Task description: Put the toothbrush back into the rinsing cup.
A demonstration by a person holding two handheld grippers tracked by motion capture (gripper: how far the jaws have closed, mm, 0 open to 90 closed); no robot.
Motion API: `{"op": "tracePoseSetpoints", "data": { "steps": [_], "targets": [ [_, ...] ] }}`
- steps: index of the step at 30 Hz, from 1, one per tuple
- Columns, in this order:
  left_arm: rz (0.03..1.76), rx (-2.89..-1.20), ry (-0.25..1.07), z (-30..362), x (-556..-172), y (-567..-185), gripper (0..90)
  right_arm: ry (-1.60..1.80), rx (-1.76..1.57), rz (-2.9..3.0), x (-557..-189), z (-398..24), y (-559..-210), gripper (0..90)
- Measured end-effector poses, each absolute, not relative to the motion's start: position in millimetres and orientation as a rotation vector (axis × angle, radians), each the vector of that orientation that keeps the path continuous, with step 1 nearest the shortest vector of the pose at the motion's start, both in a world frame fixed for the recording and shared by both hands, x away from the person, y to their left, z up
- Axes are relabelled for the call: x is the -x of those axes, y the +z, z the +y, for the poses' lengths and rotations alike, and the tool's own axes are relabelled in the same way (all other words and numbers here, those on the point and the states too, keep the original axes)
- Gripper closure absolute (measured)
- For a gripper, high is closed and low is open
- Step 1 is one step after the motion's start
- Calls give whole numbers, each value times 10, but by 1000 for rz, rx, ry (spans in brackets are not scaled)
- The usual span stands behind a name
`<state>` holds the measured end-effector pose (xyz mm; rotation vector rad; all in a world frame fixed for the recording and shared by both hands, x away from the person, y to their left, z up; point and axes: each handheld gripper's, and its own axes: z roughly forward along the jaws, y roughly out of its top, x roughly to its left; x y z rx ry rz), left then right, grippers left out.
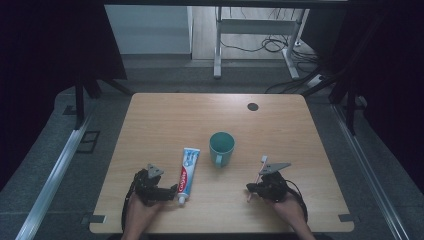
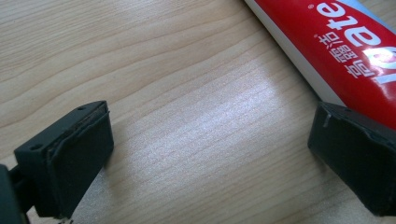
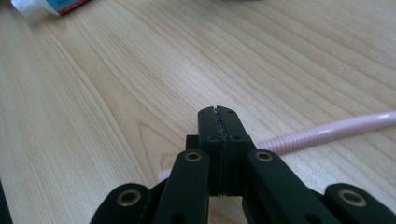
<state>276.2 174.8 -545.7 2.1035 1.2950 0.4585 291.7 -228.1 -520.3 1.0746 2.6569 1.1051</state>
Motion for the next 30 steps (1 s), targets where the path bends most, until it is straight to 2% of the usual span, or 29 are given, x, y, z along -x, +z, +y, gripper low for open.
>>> {"op": "tracePoseSetpoints", "data": {
  "steps": [30],
  "targets": [
    [1295,-2104,458,1748,-2762,-5457,2,1048,-1123,2630,-2769,-2602,-5211,871]
  ]
}}
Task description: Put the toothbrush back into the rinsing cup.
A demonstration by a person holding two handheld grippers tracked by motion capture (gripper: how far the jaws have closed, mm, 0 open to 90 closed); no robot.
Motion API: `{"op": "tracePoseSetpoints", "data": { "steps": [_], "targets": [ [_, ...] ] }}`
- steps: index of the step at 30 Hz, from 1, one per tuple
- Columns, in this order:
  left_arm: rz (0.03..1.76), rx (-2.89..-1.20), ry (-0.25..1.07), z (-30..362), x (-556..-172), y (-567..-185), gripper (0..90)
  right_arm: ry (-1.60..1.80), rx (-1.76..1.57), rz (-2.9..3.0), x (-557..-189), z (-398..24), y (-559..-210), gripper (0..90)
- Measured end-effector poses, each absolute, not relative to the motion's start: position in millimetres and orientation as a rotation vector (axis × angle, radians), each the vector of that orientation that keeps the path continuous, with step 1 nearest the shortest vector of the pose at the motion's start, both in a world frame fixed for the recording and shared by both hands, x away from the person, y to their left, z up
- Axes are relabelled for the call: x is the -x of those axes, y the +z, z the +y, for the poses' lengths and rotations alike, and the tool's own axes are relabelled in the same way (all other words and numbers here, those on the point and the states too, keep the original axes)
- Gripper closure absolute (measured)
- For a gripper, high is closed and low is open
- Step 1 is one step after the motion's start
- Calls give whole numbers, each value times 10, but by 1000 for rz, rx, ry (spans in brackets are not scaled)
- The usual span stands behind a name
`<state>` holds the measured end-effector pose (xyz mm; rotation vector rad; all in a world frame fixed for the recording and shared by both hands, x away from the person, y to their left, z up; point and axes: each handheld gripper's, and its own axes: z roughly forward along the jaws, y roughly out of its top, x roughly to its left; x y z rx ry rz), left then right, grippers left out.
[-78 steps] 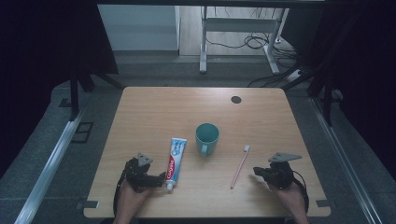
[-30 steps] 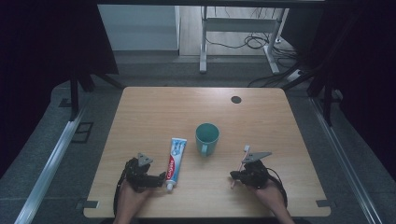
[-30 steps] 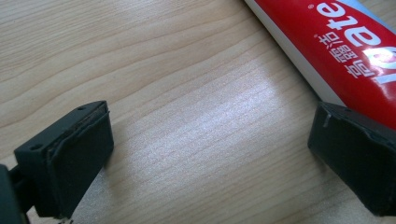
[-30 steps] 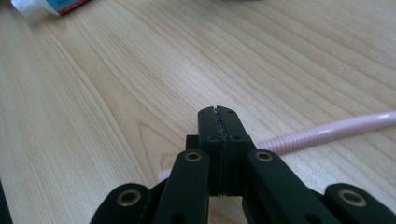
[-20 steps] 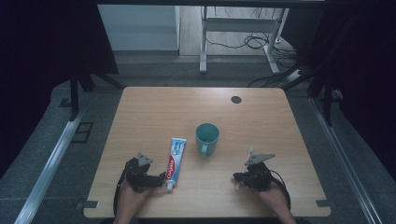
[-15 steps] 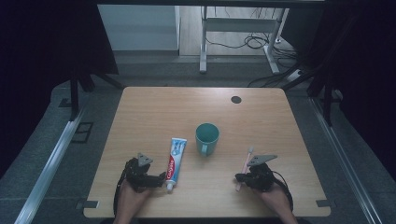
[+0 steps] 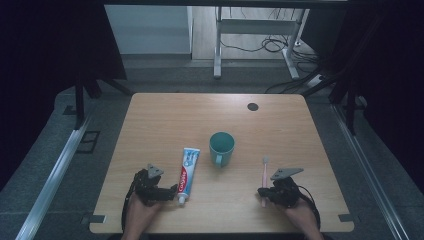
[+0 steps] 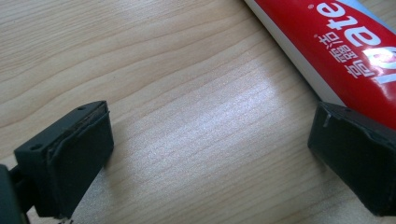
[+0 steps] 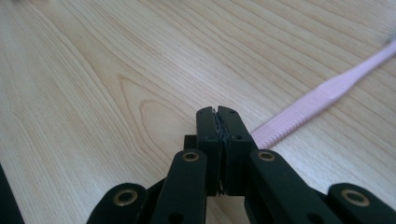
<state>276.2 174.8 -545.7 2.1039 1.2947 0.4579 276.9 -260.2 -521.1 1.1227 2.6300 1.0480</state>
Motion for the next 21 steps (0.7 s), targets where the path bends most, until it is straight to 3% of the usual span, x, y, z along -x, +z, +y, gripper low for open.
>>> {"op": "tracePoseSetpoints", "data": {
  "steps": [21],
  "targets": [
    [1294,-2104,458,1748,-2762,-5457,2,981,-1202,2583,-2752,-2931,-5221,869]
  ]
}}
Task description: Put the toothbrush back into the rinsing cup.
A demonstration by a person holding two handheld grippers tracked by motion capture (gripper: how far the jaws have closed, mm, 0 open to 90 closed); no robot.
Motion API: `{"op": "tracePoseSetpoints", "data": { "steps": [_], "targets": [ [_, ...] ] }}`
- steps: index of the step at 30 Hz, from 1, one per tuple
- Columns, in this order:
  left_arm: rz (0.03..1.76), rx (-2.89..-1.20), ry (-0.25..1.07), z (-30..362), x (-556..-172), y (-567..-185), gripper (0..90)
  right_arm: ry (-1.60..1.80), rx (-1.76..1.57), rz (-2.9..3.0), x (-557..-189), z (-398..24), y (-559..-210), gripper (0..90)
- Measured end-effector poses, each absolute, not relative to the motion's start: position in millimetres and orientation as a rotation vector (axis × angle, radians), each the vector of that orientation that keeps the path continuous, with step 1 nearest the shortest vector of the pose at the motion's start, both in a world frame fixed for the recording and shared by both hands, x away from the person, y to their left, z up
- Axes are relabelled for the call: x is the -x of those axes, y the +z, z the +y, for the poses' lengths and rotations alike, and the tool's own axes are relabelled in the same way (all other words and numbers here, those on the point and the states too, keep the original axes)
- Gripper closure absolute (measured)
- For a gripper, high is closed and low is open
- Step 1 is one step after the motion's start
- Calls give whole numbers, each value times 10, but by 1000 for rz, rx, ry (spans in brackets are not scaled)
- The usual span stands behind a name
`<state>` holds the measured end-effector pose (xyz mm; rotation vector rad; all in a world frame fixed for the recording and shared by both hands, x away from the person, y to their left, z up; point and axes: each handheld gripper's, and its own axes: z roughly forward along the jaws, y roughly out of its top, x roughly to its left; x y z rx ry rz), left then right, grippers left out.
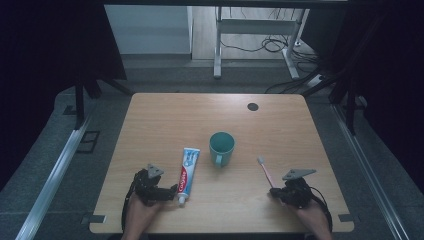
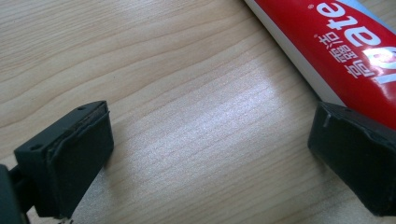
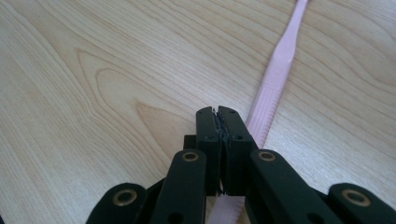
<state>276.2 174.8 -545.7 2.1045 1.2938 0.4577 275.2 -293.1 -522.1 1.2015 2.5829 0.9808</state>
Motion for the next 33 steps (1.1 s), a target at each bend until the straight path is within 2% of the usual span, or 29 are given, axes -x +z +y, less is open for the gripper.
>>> {"op": "tracePoseSetpoints", "data": {
  "steps": [7,19,27,33],
  "targets": [
    [1295,-2104,459,1748,-2762,-5457,2,984,-1192,2586,-2741,-2925,-5184,852],
    [1294,-2103,458,1748,-2762,-5457,2,848,-1250,2599,-2815,-3017,-5058,624],
    [1296,-2101,458,1746,-2761,-5458,2,740,-1263,2633,-2906,-2966,-5028,571],
    [1297,-2101,457,1746,-2761,-5458,2,650,-1278,2666,-2999,-2890,-4957,569]
  ]
}}
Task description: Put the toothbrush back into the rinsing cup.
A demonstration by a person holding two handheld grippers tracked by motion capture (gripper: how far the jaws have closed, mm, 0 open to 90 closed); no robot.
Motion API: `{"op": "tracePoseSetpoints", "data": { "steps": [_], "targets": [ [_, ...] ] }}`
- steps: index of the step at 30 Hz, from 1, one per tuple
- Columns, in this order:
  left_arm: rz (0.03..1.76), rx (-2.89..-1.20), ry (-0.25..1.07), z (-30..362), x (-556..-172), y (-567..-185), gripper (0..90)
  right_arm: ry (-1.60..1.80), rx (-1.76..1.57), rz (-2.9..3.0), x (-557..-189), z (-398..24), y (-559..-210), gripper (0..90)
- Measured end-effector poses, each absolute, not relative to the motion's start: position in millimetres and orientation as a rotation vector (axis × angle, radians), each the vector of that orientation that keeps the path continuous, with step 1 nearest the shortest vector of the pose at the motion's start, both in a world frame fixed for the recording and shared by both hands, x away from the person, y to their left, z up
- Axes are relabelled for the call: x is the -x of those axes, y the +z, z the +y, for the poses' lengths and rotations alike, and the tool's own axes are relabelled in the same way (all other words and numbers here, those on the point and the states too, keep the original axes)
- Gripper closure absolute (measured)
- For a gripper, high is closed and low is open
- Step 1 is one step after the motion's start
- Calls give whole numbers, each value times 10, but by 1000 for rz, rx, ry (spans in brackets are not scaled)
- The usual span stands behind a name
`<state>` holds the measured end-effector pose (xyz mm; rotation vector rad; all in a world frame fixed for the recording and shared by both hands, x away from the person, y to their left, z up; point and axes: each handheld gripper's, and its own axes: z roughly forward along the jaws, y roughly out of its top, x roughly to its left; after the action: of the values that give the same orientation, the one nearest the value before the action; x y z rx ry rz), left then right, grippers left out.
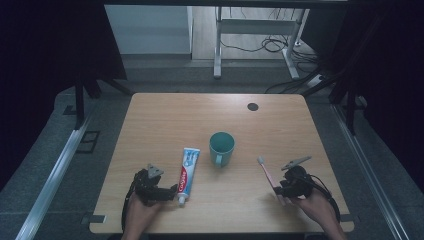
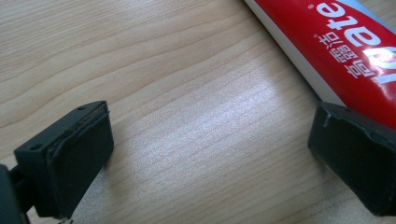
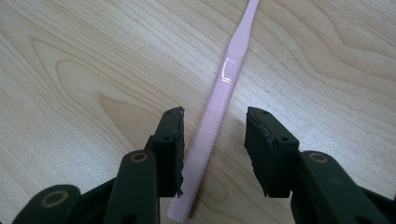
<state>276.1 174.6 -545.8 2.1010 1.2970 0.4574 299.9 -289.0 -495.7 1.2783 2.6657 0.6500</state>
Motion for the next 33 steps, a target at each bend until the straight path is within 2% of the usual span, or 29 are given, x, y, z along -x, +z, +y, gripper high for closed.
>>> {"op": "tracePoseSetpoints", "data": {
  "steps": [19,33],
  "targets": [
    [1301,-2099,455,1744,-2759,-5457,2,318,-1293,2784,-3308,-2580,-4928,608],
    [1301,-2099,455,1744,-2759,-5457,2,203,-1344,2813,-3489,-2467,-4953,666]
  ]
}}
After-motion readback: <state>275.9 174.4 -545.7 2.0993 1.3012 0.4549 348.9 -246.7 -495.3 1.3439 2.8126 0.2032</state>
